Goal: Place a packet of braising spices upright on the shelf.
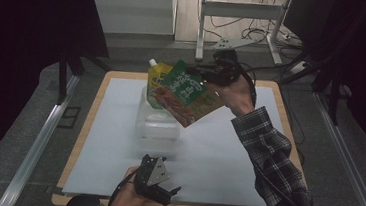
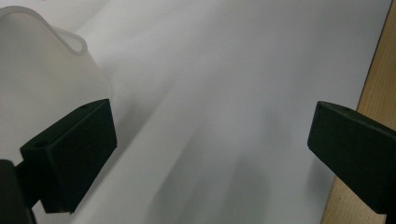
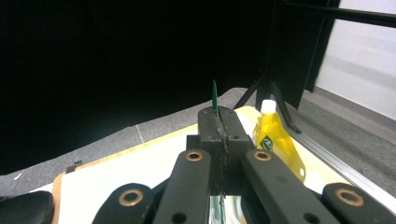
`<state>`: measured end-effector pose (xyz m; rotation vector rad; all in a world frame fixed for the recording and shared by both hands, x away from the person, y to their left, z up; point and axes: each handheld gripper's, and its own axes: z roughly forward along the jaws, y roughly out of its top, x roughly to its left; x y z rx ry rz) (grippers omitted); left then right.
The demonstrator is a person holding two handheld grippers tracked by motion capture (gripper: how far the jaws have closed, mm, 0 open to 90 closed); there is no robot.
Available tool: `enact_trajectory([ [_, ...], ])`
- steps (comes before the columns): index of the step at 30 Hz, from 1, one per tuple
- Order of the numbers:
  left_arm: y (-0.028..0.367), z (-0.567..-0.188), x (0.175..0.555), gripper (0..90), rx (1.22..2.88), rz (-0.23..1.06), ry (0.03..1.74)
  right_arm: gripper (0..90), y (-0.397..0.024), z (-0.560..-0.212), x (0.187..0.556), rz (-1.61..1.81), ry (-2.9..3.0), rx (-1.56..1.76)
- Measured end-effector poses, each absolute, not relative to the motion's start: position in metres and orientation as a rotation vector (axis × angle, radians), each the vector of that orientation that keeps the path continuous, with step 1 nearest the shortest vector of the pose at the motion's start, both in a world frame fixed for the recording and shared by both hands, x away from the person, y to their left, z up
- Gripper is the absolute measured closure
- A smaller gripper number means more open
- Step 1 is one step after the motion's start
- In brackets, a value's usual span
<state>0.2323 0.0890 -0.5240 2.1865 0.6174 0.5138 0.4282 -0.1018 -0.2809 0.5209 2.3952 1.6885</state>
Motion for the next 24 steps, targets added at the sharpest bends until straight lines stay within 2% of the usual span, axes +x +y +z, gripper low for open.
enact_trajectory([
  [10, 0.088, -0.524, 0.232, 1.2, 2.194, 0.517, 0.603, 89.8, -0.075, -0.288, 0.436, 1.678, 2.435, 0.473],
  [24, 0.088, -0.525, 0.232, 1.2, 2.199, 0.518, 0.601, 89.8, -0.058, -0.309, 0.449, 1.636, 2.518, 0.480],
])
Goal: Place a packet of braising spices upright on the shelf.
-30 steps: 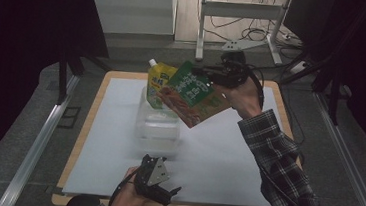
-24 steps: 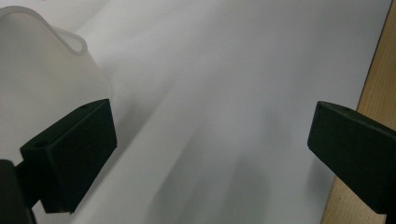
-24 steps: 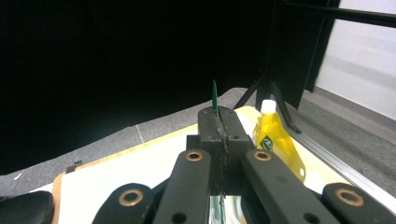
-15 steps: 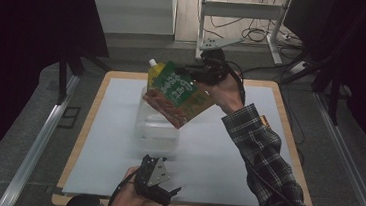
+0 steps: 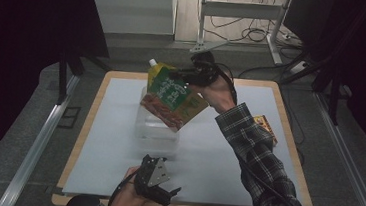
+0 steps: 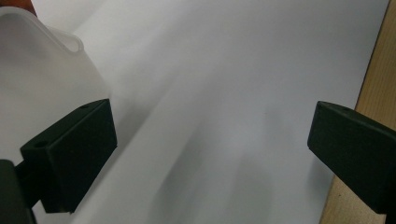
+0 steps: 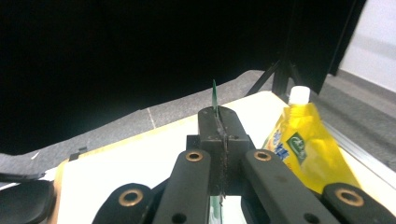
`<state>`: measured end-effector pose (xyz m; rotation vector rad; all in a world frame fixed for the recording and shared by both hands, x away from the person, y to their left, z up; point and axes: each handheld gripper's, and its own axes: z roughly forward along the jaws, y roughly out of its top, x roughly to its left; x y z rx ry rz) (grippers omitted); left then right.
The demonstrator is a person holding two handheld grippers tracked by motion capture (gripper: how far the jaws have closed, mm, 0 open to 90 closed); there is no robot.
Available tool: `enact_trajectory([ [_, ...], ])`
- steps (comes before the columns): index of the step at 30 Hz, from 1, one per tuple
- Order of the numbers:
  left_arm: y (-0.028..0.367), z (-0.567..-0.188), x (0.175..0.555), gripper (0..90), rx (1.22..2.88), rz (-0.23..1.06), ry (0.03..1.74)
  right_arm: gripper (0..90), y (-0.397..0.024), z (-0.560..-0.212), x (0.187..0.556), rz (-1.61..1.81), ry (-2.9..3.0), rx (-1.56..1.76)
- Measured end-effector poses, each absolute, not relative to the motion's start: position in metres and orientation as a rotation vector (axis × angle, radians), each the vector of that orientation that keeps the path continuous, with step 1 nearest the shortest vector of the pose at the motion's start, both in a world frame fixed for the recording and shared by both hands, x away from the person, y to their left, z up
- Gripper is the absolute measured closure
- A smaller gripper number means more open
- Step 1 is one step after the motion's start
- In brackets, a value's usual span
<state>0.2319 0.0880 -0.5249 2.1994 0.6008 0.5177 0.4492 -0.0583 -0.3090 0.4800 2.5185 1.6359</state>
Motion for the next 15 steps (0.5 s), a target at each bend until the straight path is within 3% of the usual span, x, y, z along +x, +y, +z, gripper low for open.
enact_trajectory([
  [15, 0.088, -0.525, 0.232, 1.3, 2.216, 0.522, 0.589, 89.5, -0.038, -0.330, 0.465, 1.604, 2.579, 0.540],
])
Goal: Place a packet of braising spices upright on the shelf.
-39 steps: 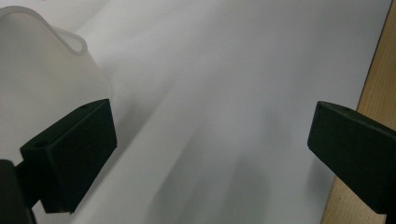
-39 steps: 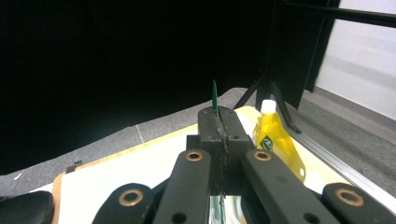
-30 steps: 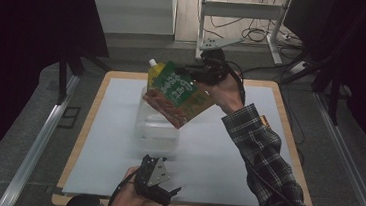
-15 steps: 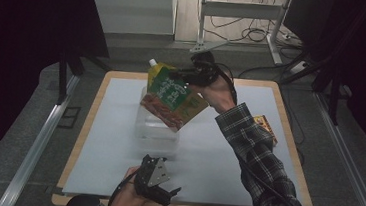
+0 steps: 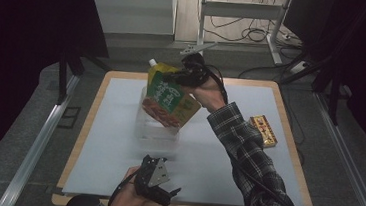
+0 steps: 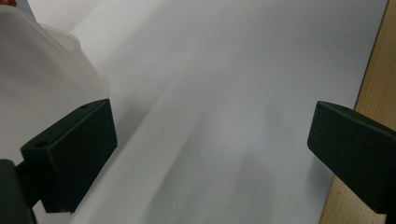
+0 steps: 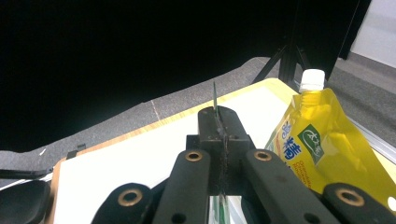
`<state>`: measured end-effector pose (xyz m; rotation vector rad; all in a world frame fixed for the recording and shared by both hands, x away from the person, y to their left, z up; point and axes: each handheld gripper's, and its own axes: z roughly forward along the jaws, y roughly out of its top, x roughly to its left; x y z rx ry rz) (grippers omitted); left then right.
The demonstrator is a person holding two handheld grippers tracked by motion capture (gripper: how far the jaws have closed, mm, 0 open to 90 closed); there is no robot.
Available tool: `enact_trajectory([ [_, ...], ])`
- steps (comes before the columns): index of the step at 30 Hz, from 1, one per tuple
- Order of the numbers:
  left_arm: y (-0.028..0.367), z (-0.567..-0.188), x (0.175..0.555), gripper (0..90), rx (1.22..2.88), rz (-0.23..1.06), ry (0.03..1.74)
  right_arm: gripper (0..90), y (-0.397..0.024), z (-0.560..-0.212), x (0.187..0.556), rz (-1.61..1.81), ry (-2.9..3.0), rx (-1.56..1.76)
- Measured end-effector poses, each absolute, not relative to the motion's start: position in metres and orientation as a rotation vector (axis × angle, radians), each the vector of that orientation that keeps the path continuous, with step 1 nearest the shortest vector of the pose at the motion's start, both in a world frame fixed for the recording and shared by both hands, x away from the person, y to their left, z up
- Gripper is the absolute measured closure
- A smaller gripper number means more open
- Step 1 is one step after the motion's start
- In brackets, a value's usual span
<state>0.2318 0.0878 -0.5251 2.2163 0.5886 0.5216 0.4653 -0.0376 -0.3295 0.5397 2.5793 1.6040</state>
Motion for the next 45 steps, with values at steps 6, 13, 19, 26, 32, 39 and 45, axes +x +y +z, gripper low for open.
enact_trajectory([
  [6, 0.087, -0.525, 0.231, 1.3, 2.226, 0.529, 0.579, 84.0, -0.036, -0.329, 0.467, 1.570, 2.569, 0.534],
  [13, 0.085, -0.526, 0.231, 1.4, 2.230, 0.532, 0.572, 69.6, -0.051, -0.324, 0.465, 1.577, 2.519, 0.535],
  [19, 0.084, -0.527, 0.230, 1.4, 2.239, 0.535, 0.563, 64.4, -0.076, -0.329, 0.467, 1.545, 2.482, 0.573],
  [26, 0.082, -0.527, 0.229, 1.5, 2.254, 0.541, 0.551, 59.7, -0.101, -0.337, 0.465, 1.530, 2.454, 0.604],
  [32, 0.081, -0.528, 0.229, 1.5, 2.262, 0.544, 0.544, 55.5, -0.125, -0.350, 0.465, 1.491, 2.417, 0.667],
  [39, 0.079, -0.528, 0.228, 1.5, 2.265, 0.542, 0.538, 50.7, -0.148, -0.373, 0.465, 1.456, 2.395, 0.738],
  [45, 0.079, -0.529, 0.228, 1.5, 2.273, 0.548, 0.531, 44.2, -0.159, -0.398, 0.465, 1.418, 2.382, 0.788],
])
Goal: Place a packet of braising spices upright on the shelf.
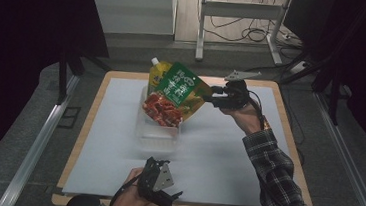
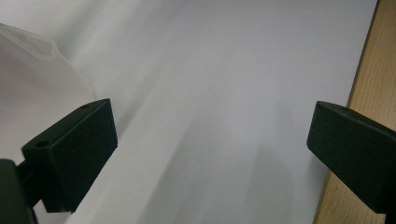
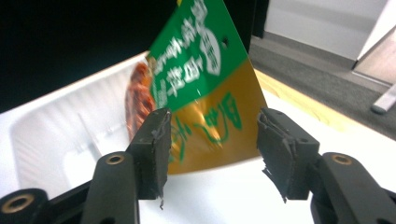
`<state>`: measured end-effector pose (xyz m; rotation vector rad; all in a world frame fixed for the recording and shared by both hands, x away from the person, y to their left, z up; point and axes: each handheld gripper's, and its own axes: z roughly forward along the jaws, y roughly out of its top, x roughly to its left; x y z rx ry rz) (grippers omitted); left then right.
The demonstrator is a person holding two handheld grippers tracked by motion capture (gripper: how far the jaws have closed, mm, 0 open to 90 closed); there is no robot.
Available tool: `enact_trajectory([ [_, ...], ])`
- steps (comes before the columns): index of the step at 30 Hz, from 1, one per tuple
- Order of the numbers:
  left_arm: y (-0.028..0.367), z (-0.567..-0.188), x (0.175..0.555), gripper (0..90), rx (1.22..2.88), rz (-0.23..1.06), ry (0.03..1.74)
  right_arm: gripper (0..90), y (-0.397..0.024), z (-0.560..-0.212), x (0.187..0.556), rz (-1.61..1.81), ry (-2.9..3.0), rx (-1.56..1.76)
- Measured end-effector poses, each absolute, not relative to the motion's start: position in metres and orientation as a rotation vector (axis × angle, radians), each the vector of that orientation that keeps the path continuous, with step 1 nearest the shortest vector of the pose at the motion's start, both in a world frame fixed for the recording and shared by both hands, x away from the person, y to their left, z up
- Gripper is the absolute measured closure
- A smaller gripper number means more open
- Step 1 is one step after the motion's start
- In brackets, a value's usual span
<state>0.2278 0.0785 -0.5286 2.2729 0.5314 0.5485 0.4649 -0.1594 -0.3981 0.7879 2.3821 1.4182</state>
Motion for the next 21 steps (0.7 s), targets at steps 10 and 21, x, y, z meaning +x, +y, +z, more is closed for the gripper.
enact_trajectory([
  [10, 0.078, -0.529, 0.227, 1.6, 2.274, 0.554, 0.528, 42.7, -0.162, -0.426, 0.477, 1.461, 2.355, 0.893],
  [21, 0.078, -0.530, 0.227, 1.6, 2.285, 0.564, 0.517, 40.4, -0.174, -0.429, 0.479, 1.465, 2.329, 0.939],
])
